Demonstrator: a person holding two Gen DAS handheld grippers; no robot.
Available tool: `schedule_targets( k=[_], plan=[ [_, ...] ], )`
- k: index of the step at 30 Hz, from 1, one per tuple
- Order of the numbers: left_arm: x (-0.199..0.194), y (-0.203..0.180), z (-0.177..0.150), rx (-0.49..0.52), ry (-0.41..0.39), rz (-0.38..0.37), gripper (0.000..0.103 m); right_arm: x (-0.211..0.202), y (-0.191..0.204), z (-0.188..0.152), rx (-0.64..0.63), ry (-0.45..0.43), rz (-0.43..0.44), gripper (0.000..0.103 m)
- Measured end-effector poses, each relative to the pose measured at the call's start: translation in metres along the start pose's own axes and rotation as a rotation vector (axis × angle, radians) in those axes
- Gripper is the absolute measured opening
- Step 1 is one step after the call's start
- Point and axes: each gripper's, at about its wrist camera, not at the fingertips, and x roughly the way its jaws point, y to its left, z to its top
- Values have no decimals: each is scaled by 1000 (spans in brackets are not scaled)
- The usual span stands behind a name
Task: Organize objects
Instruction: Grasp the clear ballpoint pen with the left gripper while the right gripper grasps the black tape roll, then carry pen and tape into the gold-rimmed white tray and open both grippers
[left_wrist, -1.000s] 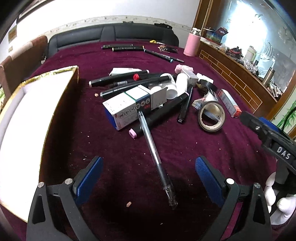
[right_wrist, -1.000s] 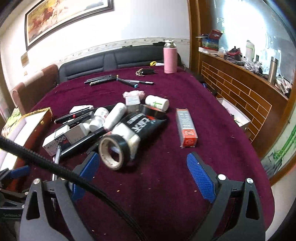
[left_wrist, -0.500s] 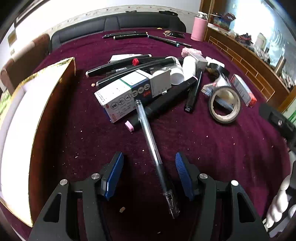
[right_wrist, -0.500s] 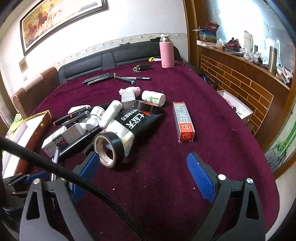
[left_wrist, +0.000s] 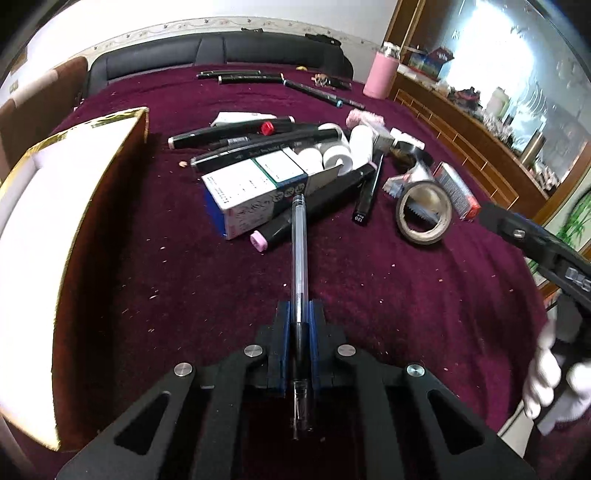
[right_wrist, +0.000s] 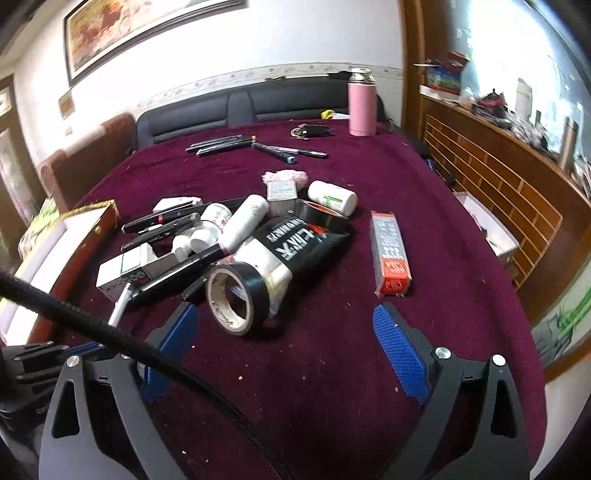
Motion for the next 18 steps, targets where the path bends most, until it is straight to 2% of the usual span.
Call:
schedule_targets(
  k=[4,10,11,12,15,18],
  plan=[
    [-17,6,0,-18,-42,-27,7,17,12,8,-77,36,-29,91],
    [-33,10,-1,-29,-68,-61,7,49,20,8,-95,133,-80,43],
    [-34,11,-2,-31,-68,-64,7,54,19,8,-87,152,-78,30],
    [-35,13,-3,-32,-68,-68,7,55,19,7,-75,162,-66,22],
    [-38,17,-3,-39,-73,-70,7,51,16,6,-29,162,-24,14],
    [-40,22,-4,-52,-77,-74,7,42,14,8,-1,153,6,13]
  ],
)
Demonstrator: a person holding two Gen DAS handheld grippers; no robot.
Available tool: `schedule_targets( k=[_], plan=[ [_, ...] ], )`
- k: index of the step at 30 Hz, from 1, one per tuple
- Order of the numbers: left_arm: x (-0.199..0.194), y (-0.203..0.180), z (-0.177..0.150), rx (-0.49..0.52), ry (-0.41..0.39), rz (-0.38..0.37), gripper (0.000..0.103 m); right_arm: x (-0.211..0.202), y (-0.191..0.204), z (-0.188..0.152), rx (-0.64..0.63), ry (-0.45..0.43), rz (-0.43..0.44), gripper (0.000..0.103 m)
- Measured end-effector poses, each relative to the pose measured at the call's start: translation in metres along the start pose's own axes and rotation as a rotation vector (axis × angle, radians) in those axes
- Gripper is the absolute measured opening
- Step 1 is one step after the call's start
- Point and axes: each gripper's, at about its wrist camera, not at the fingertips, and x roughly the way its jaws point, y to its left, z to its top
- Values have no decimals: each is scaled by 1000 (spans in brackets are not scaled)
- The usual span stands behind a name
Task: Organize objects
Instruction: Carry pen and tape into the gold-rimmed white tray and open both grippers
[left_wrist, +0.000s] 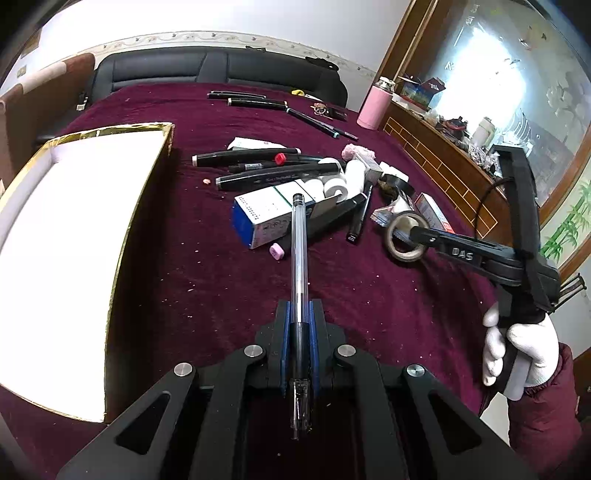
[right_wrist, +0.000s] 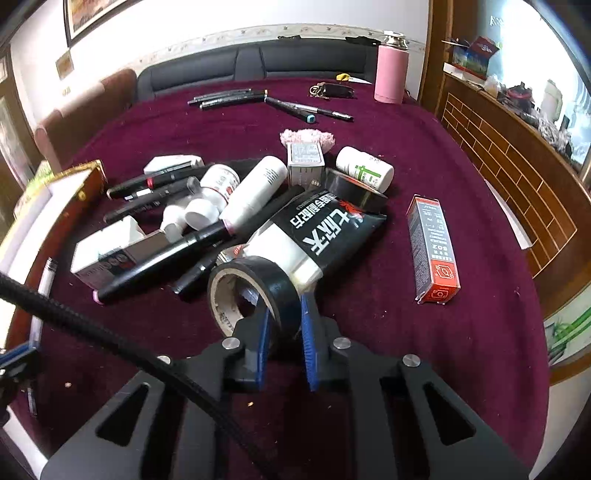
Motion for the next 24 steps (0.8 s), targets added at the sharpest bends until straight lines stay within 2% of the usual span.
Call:
schedule_targets(
  k=[5,12,16,20,24],
  plan=[
    [-4,6,-3,-17,-4,-9,7,-16,5,0,4,-19,42,13],
    [-22,20,0,-41,-41,-14,7,-42,27,13,-6,-49,153,13],
    [-43,38,14,-69,-81,-6,7,-51,51,31,-12,-36,275,13],
    [-63,58,37,-67,-119,36,7,-46,88,62,0,10,446,13],
    [-63,79,68,-52,-131,94,7,-24,138,90,-26,54,501,13]
  ],
)
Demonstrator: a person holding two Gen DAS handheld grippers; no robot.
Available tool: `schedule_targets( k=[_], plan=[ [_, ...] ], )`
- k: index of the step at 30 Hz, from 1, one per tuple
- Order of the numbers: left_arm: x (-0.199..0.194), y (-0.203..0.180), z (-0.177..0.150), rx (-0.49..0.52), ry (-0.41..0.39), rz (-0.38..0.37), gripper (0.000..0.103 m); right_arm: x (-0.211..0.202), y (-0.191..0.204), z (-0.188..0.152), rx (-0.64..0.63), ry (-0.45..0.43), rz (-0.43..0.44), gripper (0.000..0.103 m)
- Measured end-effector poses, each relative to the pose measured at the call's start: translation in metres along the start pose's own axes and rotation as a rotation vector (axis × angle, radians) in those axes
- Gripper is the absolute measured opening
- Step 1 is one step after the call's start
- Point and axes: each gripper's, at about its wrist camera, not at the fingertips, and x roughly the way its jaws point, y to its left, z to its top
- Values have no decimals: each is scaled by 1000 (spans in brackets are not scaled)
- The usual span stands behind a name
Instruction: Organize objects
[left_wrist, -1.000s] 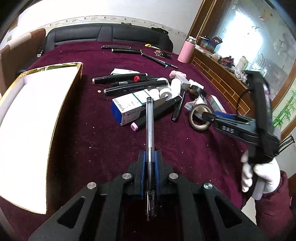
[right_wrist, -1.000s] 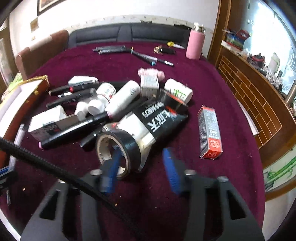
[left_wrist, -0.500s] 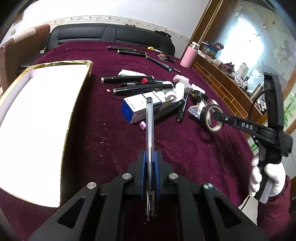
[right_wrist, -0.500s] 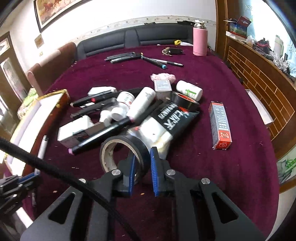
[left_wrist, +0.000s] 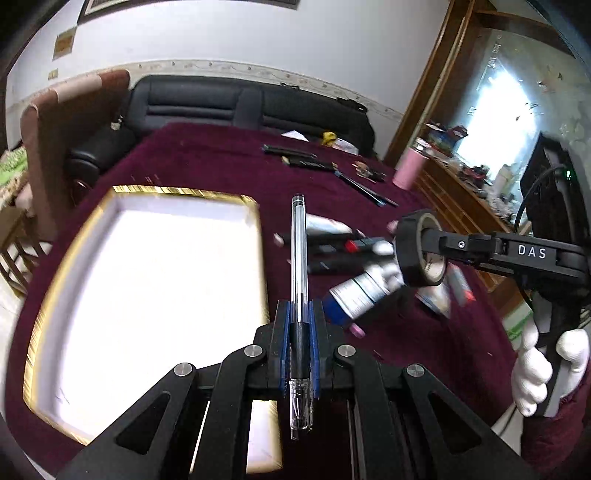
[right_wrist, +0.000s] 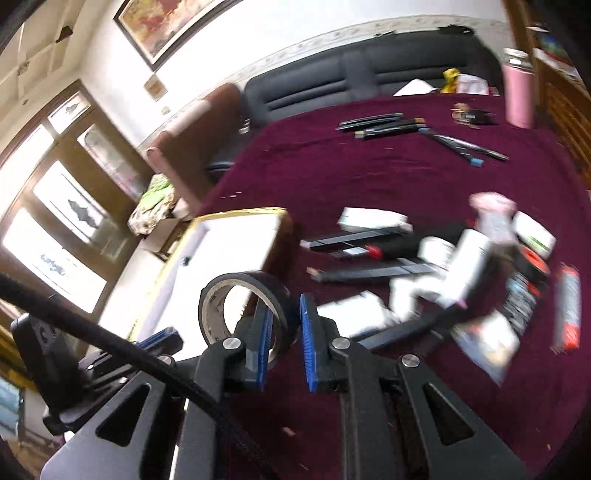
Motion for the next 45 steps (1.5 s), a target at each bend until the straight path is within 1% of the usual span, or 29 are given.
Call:
schedule_targets(
  k=[2,4,8,11,14,17,19,23,28,31,35,39,41,43,45],
  plan=[
    [10,14,20,4,-7,43,7,28,14,17,3,39,13,13],
    [24,28,32,-10,7,55,7,53,22,29,14,73,15,13],
    [64,55,52,-32,71,96,7,117,28,48,60,151,-6,13],
    [92,74,56,-62,129,99,7,151,29,56,65,190,-45,13],
    [117,92,59,-89,174,101,7,176,32,59,51,217,-96,13],
    [132,103,59,-113,196,95,7,193,34,61,36,237,-144,14],
    [139,108,59,-128,209,95,7,199,30,63,41,245,-148,17],
    [148,115,60,-159,212,97,7,200,25,69,54,243,-151,19],
    [154,124,61,-203,216,66,8,193,24,72,63,223,-154,19],
    [149,129,61,-233,219,49,8,185,27,72,44,200,-155,19],
    [132,128,60,-245,199,35,8,163,28,74,27,144,-166,19],
    [107,123,54,-250,188,35,11,125,20,67,34,92,-168,26],
    [92,115,49,-244,176,25,17,107,15,57,22,72,-189,26],
    [79,105,43,-233,158,11,17,92,13,48,10,69,-217,26],
    [65,93,33,-233,156,-23,18,72,22,40,-21,65,-252,26]
  ],
)
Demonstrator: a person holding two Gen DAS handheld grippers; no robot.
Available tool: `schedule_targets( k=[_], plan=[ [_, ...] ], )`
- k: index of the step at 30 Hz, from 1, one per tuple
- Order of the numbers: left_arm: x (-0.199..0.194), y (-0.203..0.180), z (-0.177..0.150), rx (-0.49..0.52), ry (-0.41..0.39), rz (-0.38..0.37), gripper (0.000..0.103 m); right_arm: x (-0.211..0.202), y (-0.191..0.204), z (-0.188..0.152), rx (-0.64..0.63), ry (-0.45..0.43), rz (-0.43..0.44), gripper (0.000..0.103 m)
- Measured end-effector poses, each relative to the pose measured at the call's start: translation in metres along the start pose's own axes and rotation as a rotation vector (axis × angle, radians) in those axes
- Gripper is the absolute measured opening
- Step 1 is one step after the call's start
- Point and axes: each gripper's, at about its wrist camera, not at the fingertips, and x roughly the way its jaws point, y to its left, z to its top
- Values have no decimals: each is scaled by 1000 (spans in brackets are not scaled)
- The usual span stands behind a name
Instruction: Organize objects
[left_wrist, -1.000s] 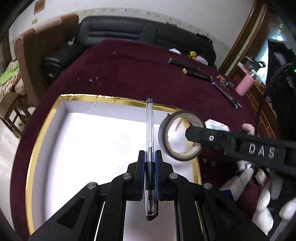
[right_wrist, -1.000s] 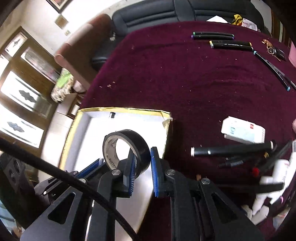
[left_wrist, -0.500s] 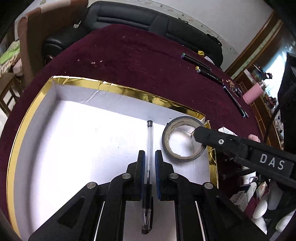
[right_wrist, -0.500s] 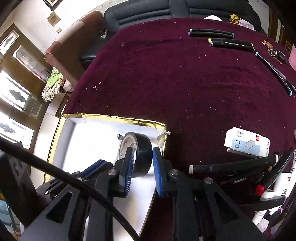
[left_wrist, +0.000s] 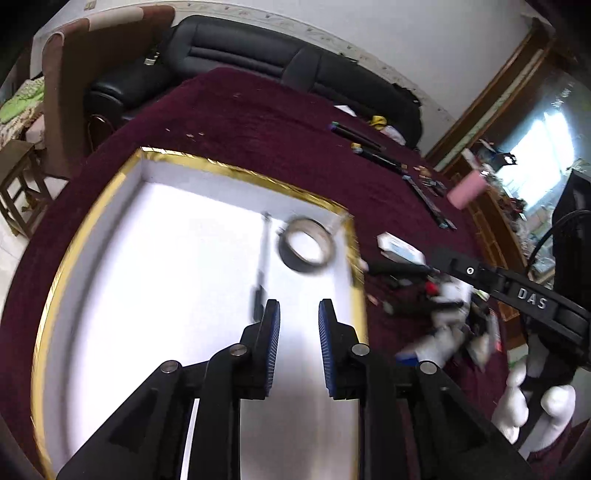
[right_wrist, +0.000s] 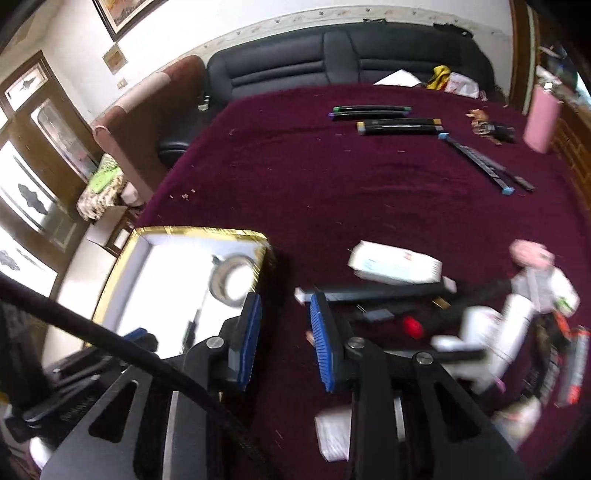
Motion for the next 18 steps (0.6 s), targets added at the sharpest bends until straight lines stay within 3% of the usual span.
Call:
schedule_targets(
  k=[5,7,9,10,14,18],
  plan=[
    [-27,-18,-38,15,10,-65,18,-114,62,-19,-197,-96,-29,27],
    [-35,-22,-47,18,5,-80,18,-164,102,-31,-309,-150,-34,44],
    [-42,-23,-57,2,1,-86,18,-217,143,-49,-423,-205,10,74],
    [-44,-22,-62,-13,1,-94,18,-237,158,-57,-464,-225,35,78],
    [-49,-16,-77,-80,15,-99,18,-298,203,-95,-608,-241,157,80],
    [-58,-11,-84,-114,7,-68,18,-304,210,-113,-665,-221,216,80]
  ],
)
